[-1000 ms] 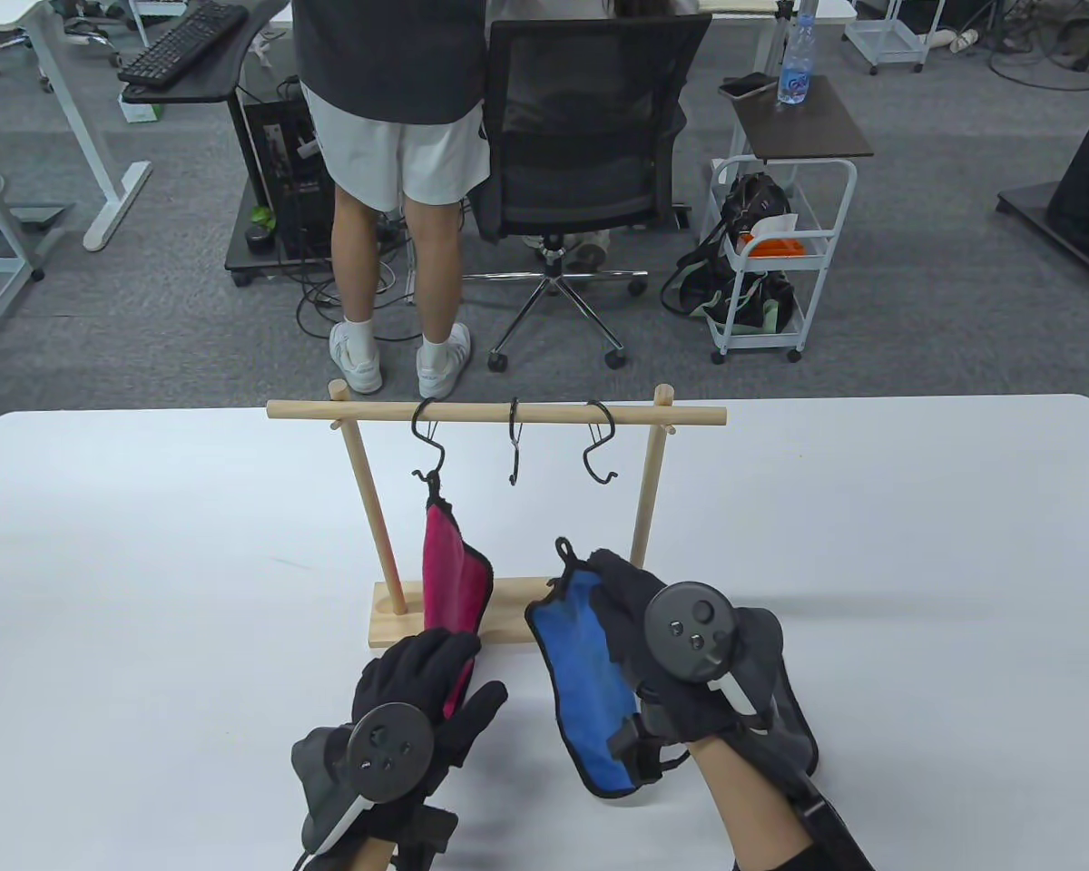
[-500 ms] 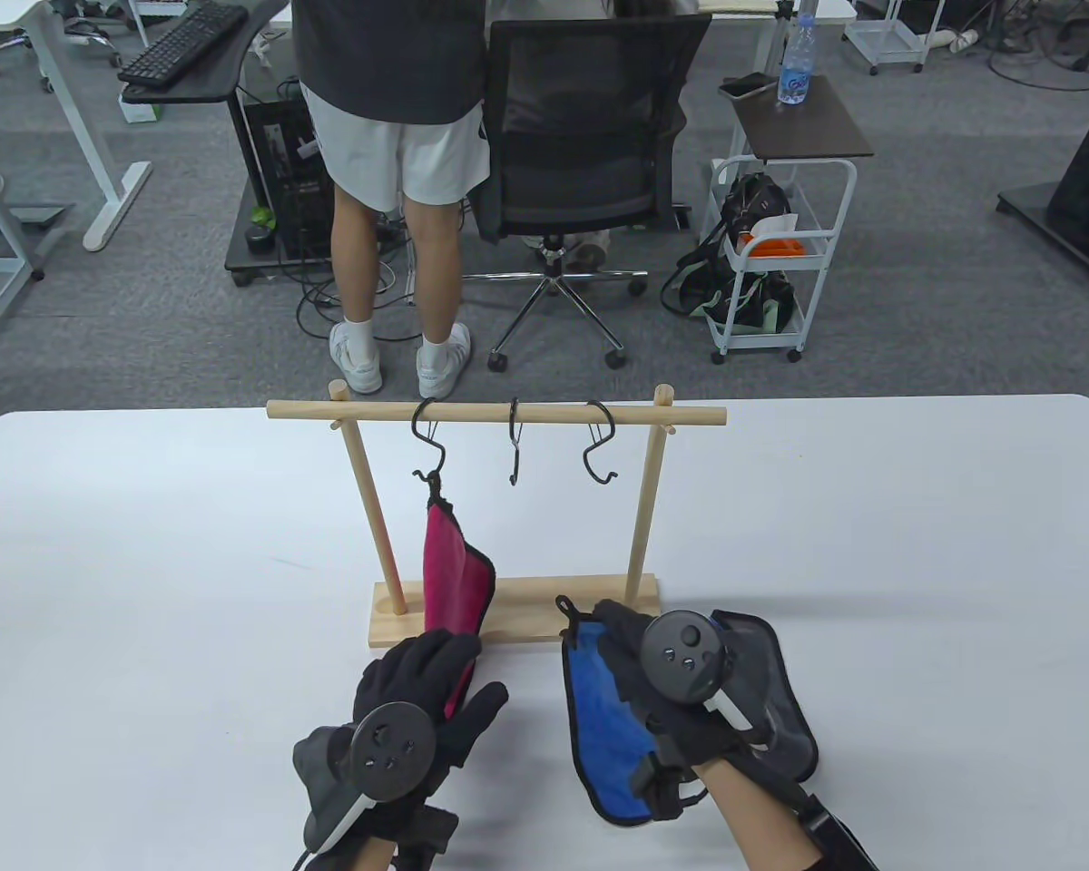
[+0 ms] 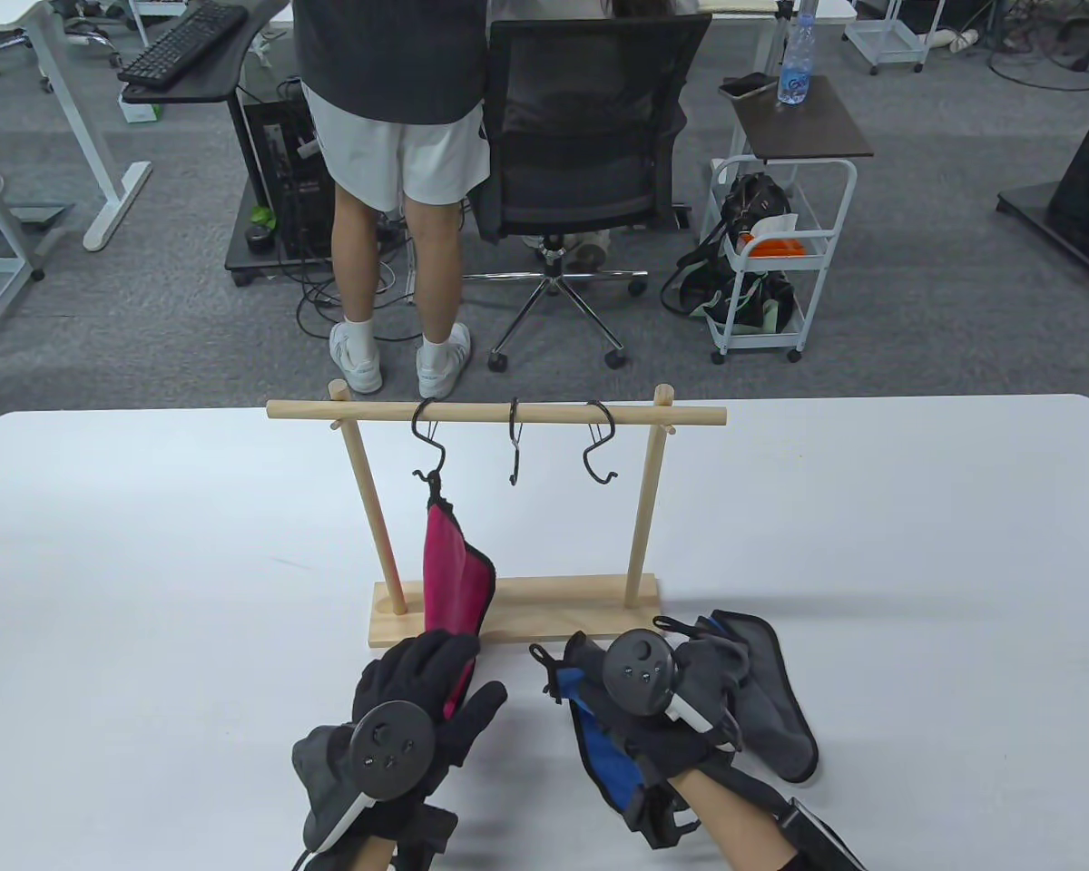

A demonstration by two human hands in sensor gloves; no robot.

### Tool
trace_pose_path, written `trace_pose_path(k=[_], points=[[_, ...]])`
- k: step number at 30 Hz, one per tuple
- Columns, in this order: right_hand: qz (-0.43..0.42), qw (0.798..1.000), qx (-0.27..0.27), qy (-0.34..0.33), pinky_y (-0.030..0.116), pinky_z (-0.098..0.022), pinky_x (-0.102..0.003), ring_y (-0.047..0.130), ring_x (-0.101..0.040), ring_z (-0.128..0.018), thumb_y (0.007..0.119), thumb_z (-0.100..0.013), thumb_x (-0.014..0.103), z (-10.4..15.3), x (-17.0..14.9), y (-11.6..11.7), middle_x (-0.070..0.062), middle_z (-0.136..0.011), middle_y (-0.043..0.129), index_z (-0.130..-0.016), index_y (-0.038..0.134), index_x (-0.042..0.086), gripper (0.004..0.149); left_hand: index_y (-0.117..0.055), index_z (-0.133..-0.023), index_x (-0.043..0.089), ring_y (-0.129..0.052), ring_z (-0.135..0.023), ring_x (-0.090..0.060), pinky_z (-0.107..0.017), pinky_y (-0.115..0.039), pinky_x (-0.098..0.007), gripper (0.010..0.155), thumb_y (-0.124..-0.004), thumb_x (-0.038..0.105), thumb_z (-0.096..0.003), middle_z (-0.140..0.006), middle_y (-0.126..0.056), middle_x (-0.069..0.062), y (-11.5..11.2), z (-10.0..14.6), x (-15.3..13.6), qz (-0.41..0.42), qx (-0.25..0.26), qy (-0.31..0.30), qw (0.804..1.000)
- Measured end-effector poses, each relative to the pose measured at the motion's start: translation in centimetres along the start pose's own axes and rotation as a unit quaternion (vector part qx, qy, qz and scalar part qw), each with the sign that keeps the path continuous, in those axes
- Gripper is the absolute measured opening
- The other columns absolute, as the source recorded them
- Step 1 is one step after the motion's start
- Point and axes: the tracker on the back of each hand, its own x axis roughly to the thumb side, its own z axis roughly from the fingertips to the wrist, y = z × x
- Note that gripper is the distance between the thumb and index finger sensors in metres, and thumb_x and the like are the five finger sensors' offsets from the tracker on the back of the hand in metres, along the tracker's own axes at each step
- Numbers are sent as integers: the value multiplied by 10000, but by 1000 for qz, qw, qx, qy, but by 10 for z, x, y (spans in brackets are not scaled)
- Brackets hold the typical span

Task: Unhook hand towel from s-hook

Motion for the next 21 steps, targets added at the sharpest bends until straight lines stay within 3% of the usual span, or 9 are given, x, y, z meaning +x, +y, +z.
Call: trace_pose_path(k=[10, 21], points=[[33, 998, 50, -6, 759, -595, -478, 949, -331, -696, 753, -638, 375, -5, 5, 25, -139, -872, 912, -1044, 719, 192, 446, -710, -1070, 317, -766, -1046, -402, -779, -599, -636, 655, -688, 689, -532, -1137, -757, -74, 0, 0, -1, 2, 0, 0, 1000], [30, 996, 86, -10, 728, -632, -513, 911, -376, -768, 750, -622, 465, -5, 4, 28, -177, -945, 864, -1086, 675, 166, 557, -711, -1069, 320, -767, -1047, -401, -778, -598, -637, 653, -687, 690, -532, -1138, -756, -77, 0, 0, 0, 1, -1, -2, 1000]])
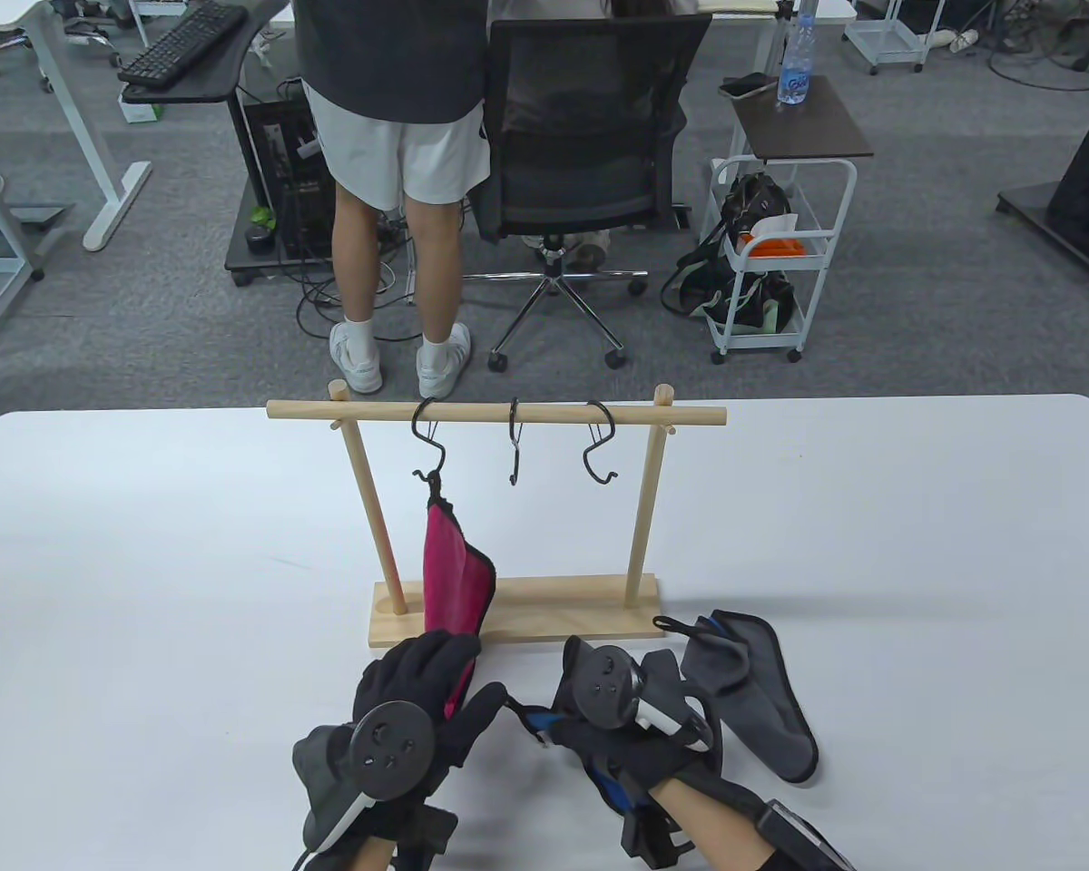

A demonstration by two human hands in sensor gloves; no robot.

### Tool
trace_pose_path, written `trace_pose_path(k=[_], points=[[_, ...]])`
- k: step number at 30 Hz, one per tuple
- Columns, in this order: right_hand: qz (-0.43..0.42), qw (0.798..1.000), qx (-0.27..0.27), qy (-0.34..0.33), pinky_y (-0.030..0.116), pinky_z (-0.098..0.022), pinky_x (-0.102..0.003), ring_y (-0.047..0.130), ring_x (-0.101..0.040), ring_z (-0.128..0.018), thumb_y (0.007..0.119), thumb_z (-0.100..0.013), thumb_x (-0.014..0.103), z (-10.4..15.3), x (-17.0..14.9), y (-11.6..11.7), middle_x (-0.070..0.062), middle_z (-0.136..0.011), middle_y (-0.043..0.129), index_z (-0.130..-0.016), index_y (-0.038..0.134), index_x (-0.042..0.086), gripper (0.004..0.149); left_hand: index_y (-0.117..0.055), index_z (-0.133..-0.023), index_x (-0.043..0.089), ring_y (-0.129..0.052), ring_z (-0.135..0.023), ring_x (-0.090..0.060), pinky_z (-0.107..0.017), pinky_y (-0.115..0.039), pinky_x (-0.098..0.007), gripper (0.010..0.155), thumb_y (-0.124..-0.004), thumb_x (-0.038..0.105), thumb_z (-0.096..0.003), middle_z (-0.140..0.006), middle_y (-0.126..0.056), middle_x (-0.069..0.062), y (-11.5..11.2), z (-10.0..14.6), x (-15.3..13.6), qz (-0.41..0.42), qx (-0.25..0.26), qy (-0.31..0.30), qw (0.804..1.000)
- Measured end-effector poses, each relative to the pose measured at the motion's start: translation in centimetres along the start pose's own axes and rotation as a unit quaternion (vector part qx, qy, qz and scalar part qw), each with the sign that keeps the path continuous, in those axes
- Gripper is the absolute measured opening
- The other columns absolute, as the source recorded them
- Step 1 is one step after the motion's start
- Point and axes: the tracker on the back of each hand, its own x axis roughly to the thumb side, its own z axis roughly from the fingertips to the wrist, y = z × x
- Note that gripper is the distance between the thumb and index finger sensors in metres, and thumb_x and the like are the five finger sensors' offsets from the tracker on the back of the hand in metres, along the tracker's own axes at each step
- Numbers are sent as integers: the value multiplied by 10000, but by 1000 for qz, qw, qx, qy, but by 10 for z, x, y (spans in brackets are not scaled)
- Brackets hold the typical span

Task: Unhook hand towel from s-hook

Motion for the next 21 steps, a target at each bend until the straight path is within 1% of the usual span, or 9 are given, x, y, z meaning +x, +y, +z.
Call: trace_pose_path(k=[5, 11, 17, 21], points=[[-11, 1000, -13, -6, 727, -633, -512, 910, -376, -769, 747, -622, 472, 5, 4, -10, -175, -946, 865, -1087, 674, 170, 559, -709, -1071, 319, -766, -1047, -398, -779, -598, -637, 656, -688, 691, -531, -1139, -755, -74, 0, 0, 1, -1, -3, -2, 1000], [-24, 999, -44, -15, 727, -634, -513, 911, -376, -770, 749, -620, 473, 12, 8, -29, -174, -947, 866, -1086, 676, 169, 561, -709, -1071, 320, -768, -1046, -400, -779, -599, -635, 655, -688, 691, -531, -1139, -755, -70, -1, 0, 1, -1, -4, -2, 1000], [-38, 995, -86, -23, 722, -639, -518, 906, -381, -778, 750, -619, 477, 22, 10, -48, -180, -955, 860, -1090, 673, 170, 567, -711, -1069, 320, -767, -1046, -401, -778, -600, -637, 655, -687, 691, -531, -1138, -755, -76, -1, 0, 1, -1, -4, -2, 1000], [-51, 991, -124, -22, 717, -644, -521, 898, -386, -790, 752, -617, 482, 30, 7, -61, -182, -965, 852, -1093, 669, 171, 574, -710, -1071, 319, -765, -1047, -401, -779, -599, -636, 654, -689, 689, -532, -1138, -755, -74, -1, 1, 1, -2, -9, -5, 1000]])
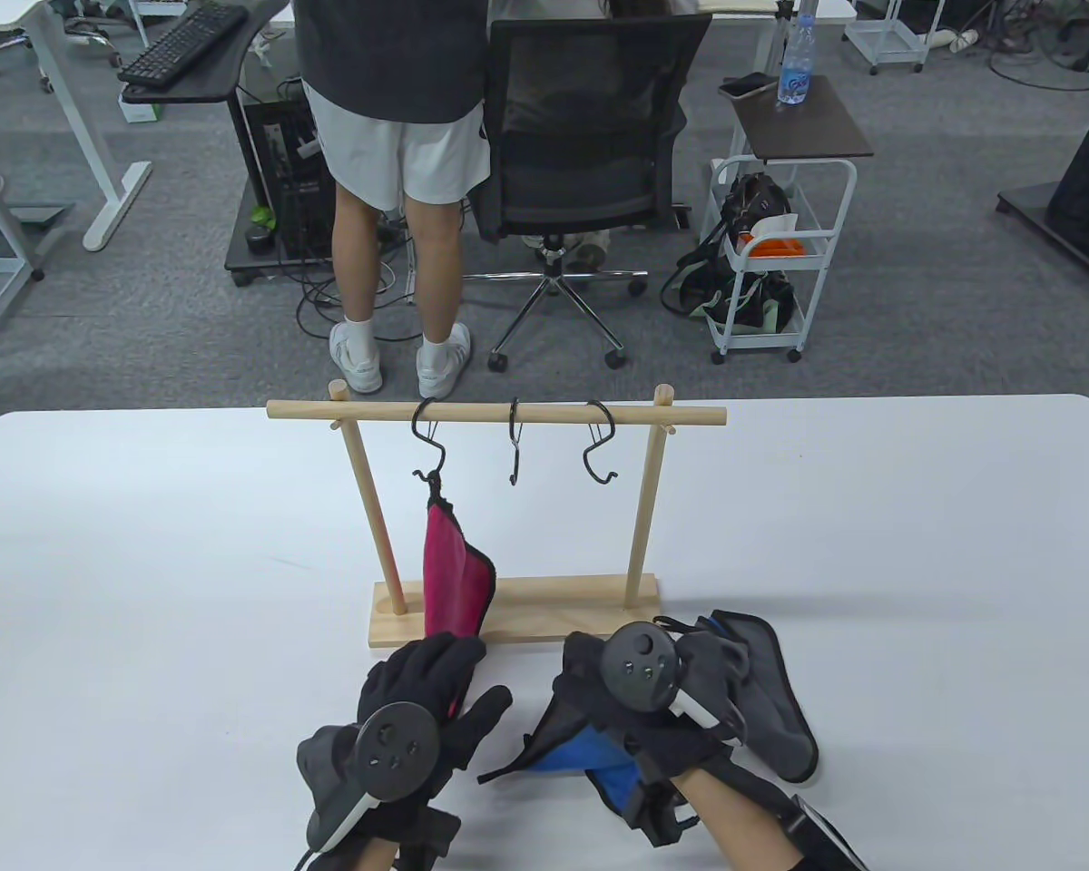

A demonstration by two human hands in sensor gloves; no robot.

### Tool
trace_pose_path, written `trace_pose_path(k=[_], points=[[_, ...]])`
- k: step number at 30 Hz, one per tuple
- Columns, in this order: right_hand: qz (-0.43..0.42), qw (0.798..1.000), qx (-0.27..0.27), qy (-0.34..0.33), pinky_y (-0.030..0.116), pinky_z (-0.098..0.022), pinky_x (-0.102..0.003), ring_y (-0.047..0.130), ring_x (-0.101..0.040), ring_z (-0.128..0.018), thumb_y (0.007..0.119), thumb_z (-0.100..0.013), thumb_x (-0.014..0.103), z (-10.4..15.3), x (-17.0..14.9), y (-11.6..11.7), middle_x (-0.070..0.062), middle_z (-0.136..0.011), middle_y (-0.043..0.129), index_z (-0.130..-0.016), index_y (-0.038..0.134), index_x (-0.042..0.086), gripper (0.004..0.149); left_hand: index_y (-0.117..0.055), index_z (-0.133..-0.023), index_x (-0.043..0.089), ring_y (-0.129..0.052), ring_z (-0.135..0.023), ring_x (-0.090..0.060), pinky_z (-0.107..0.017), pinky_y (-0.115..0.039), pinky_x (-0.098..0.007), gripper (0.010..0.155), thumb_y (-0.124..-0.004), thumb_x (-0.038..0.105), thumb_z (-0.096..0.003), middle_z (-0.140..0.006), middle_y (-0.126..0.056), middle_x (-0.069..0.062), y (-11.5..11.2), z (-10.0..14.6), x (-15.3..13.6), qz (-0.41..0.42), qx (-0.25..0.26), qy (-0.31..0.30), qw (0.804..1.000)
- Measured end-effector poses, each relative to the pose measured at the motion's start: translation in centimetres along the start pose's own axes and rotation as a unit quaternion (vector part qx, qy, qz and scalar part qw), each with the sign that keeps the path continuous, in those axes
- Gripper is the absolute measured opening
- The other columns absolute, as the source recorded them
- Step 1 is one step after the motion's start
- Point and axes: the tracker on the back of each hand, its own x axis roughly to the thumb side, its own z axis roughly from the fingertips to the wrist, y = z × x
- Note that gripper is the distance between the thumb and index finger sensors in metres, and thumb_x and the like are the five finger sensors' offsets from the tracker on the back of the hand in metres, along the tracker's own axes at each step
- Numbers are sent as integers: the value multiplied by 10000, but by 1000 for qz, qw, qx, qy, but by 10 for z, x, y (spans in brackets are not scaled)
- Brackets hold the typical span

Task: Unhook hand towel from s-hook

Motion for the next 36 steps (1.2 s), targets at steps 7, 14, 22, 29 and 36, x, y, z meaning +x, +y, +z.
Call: trace_pose_path(k=[7, 14, 22, 29, 36], points=[[-20, 998, -62, 4, 705, -656, -533, 883, -394, -814, 757, -612, 494, 13, -8, -16, -188, -989, 832, -1099, 661, 171, 593, -710, -1070, 322, -768, -1047, -399, -778, -601, -637, 655, -687, 692, -530, -1139, -755, -71, -3, 0, 3, -4, -5, -2, 1000], [-36, 995, -94, 15, 677, -680, -560, 848, -413, -863, 760, -606, 509, 24, -20, -18, -198, -1030, 794, -1109, 647, 173, 616, -707, -1072, 321, -767, -1047, -400, -780, -598, -636, 656, -687, 692, -531, -1141, -752, -73, -2, -1, 3, -3, -4, 2, 1000], [-33, 995, -97, 18, 667, -688, -565, 819, -428, -897, 758, -604, 517, 29, -24, -14, -208, -1063, 758, -1118, 632, 174, 631, -705, -1076, 319, -764, -1050, -401, -781, -597, -635, 662, -687, 694, -530, -1144, -749, -72, 0, -3, 3, -2, 1, 2, 1000], [-34, 994, -102, 13, 664, -690, -568, 813, -432, -903, 758, -604, 519, 29, -24, -12, -211, -1069, 751, -1122, 626, 172, 637, -691, -1086, 319, -762, -1051, -401, -781, -600, -633, 671, -688, 696, -530, -1147, -746, -76, 11, -10, 6, -2, 16, 0, 1000], [-35, 994, -107, 10, 663, -691, -568, 811, -431, -906, 758, -603, 519, 31, -25, -13, -213, -1071, 750, -1123, 624, 174, 639, -687, -1091, 316, -763, -1052, -398, -784, -607, -624, 672, -693, 691, -533, -1148, -746, -75, 33, -22, 6, -10, 44, 2, 999]])
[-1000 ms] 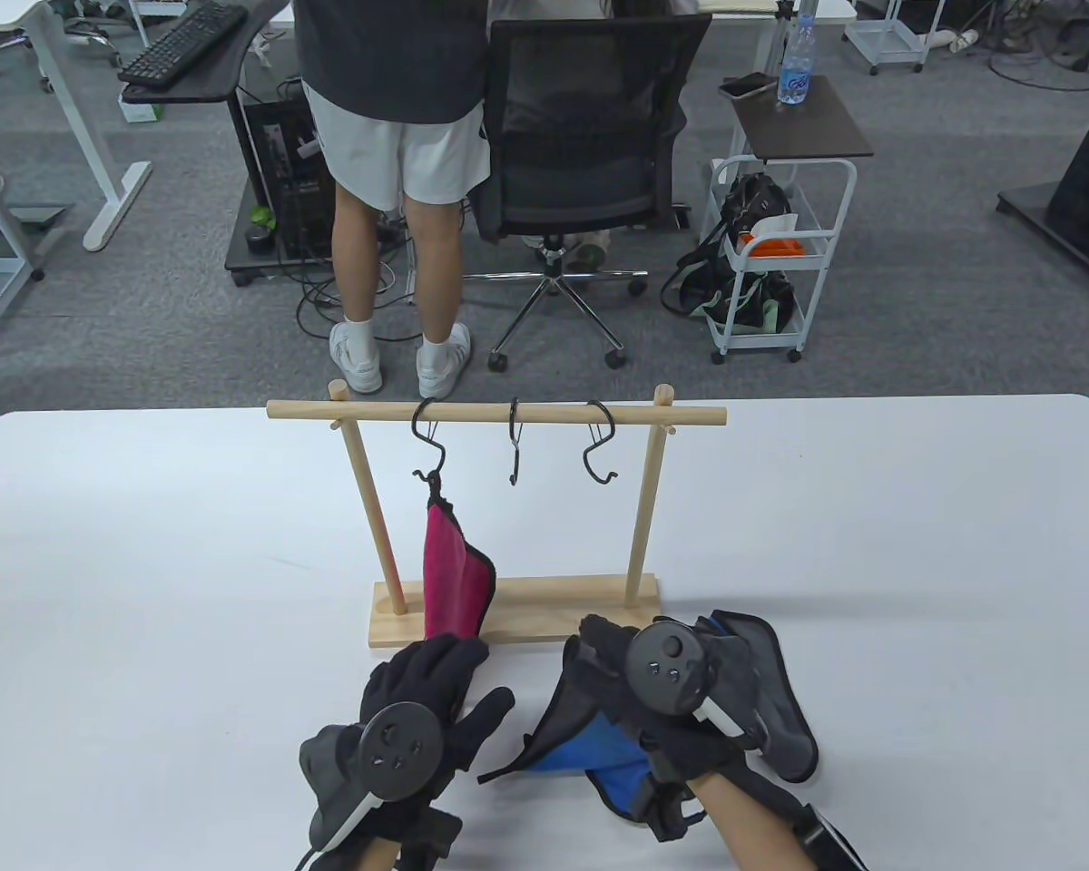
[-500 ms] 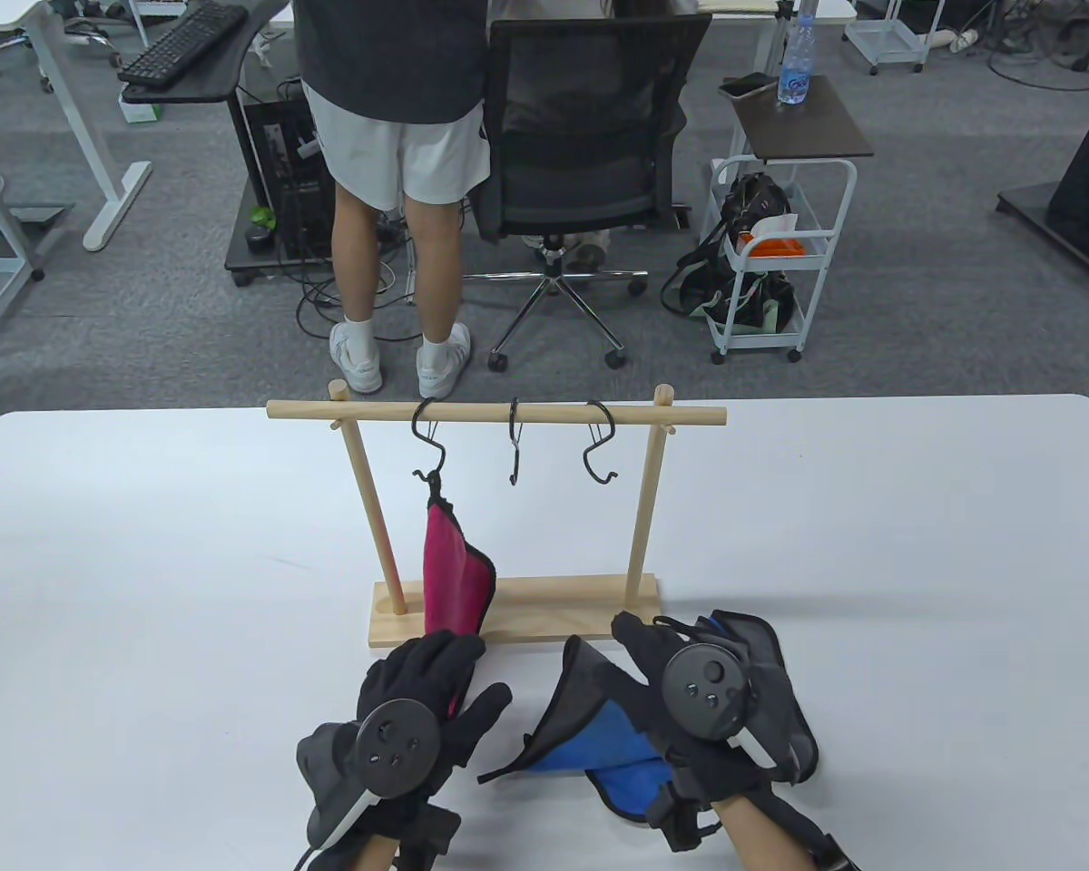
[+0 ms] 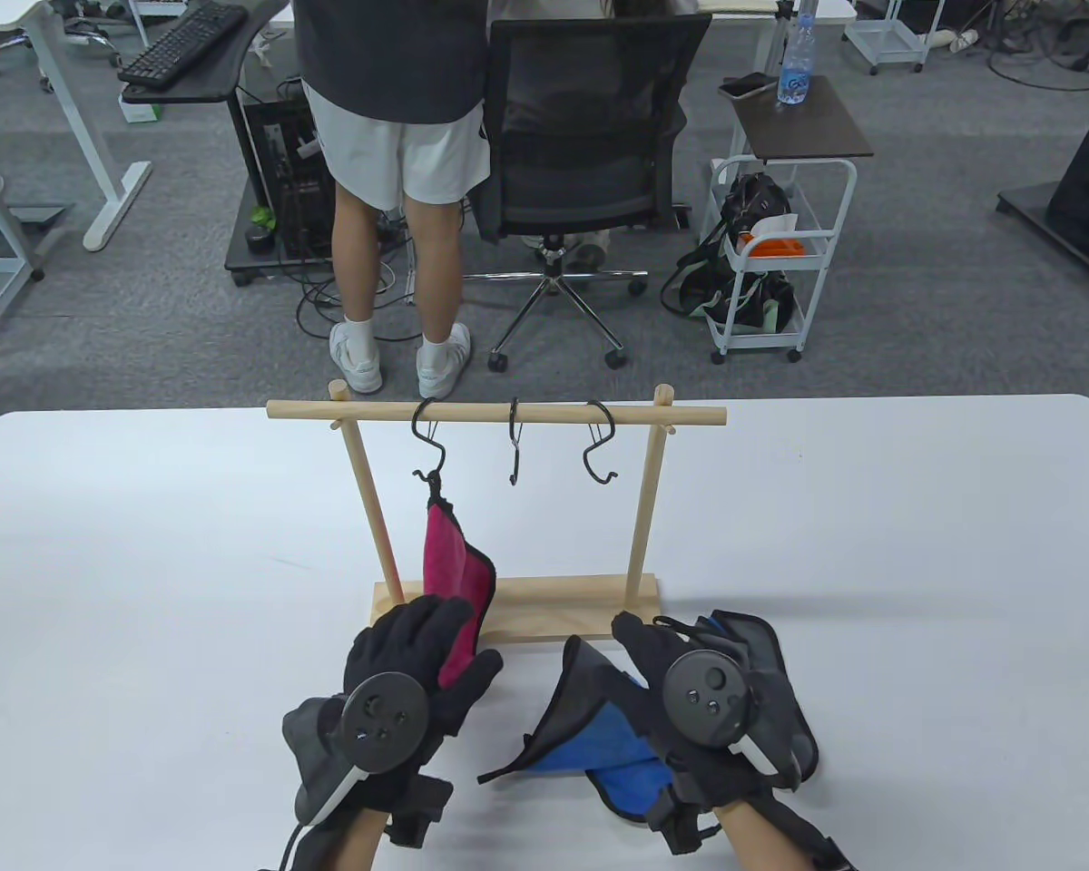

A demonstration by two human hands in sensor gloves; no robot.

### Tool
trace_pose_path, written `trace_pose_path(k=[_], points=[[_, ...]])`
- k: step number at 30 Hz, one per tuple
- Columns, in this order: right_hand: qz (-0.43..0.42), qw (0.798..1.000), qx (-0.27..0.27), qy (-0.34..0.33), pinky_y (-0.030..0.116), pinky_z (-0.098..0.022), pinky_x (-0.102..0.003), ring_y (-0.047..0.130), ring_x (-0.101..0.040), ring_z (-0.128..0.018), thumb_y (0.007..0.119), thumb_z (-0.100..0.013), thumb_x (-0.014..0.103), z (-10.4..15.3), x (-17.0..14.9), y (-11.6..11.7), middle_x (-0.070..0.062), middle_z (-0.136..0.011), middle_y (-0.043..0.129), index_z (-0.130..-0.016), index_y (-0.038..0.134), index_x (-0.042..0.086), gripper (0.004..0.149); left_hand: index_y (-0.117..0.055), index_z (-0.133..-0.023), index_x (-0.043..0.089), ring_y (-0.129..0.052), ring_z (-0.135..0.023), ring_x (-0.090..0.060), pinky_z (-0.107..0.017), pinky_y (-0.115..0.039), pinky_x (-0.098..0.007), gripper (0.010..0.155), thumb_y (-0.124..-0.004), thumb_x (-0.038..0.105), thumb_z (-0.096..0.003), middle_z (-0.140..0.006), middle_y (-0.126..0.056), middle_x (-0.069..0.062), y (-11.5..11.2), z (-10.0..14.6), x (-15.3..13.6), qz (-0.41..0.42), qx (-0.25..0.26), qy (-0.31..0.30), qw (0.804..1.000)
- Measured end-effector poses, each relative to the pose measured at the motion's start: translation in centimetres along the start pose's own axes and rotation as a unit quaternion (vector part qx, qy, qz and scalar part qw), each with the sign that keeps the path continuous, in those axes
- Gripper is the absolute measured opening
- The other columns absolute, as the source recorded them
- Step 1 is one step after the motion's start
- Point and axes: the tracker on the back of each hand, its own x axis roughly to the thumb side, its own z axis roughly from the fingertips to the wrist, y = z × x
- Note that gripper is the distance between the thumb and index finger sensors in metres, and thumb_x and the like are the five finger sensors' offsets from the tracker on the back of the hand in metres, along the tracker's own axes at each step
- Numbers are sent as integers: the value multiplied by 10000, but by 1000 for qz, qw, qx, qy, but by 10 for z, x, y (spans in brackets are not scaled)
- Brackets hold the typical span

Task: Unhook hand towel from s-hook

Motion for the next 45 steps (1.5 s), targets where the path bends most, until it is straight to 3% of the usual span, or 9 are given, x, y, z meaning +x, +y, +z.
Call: trace_pose_path(k=[12, 14, 15, 16, 17, 26, 27, 28, 45], points=[[-10, 1000, -10, 1, 663, -691, -566, 810, -432, -907, 759, -602, 520, 2, -3, -4, -213, -1073, 747, -1122, 625, 173, 640, -620, -1123, 285, -809, -1007, -378, -759, -668, -574, 726, -697, 694, -528, -1131, -749, -67, 27, -33, -6, -4, 77, 26, 997], [-11, 1000, -11, 2, 663, -691, -567, 810, -432, -908, 759, -602, 520, 2, -4, -4, -212, -1073, 747, -1122, 626, 174, 639, -604, -1132, 273, -821, -992, -374, -744, -691, -557, 976, -772, 807, -332, -1131, -745, -75, 26, -39, -10, 2, 79, 41, 996], [-11, 1000, -11, 3, 662, -691, -567, 810, -431, -908, 759, -603, 519, 2, -4, -5, -210, -1073, 748, -1123, 625, 174, 638, -589, -1142, 258, -826, -986, -372, -735, -703, -553, 773, -704, 705, -522, -1132, -742, -83, 25, -41, -11, 3, 78, 48, 996], [-13, 1000, -12, 3, 662, -691, -567, 808, -433, -908, 759, -603, 519, 2, -4, -5, -212, -1073, 747, -1123, 625, 172, 640, -577, -1149, 250, -836, -973, -371, -727, -713, -544, 1010, -775, 810, -332, -1135, -736, -92, 23, -45, -13, 6, 74, 60, 995], [-13, 1000, -12, 4, 662, -691, -566, 809, -433, -907, 759, -602, 519, 2, -5, -5, -213, -1073, 747, -1121, 627, 175, 636, -564, -1155, 241, -851, -957, -361, -717, -727, -532, 1061, -785, 828, -299, -1134, -734, -94, 22, -47, -14, 7, 70, 66, 995], [-17, 1000, -17, 7, 661, -691, -567, 810, -432, -908, 759, -603, 519, 2, -7, -8, -212, -1073, 747, -1122, 626, 175, 637, -591, -1140, 217, -950, -820, -289, -633, -803, -454, 1090, -799, 845, -274, -1061, -807, -94, 1, -73, -25, 24, 29, 130, 991], [-18, 1000, -17, 8, 662, -692, -567, 808, -433, -908, 760, -602, 518, 2, -7, -8, -214, -1073, 746, -1122, 628, 174, 637, -602, -1135, 208, -962, -805, -274, -628, -812, -436, 1071, -809, 829, -289, -1047, -820, -87, -1, -75, -26, 25, 27, 135, 990], [-18, 1000, -17, 8, 661, -691, -568, 809, -433, -908, 759, -603, 518, 3, -7, -9, -212, -1073, 747, -1122, 627, 174, 637, -611, -1129, 213, -966, -793, -270, -619, -816, -434, 798, -726, 710, -515, -1038, -826, -84, -2, -76, -26, 25, 25, 138, 990], [-20, 1000, -19, 8, 663, -691, -566, 810, -433, -905, 758, -604, 517, 4, -8, -11, -212, -1071, 749, -1119, 631, 175, 631, -825, -932, 249, -1061, -536, -151, -476, -887, -340, 423, -785, 481, -580, -749, -1004, 4, -1, -80, -32, 26, 31, 159, 986]])
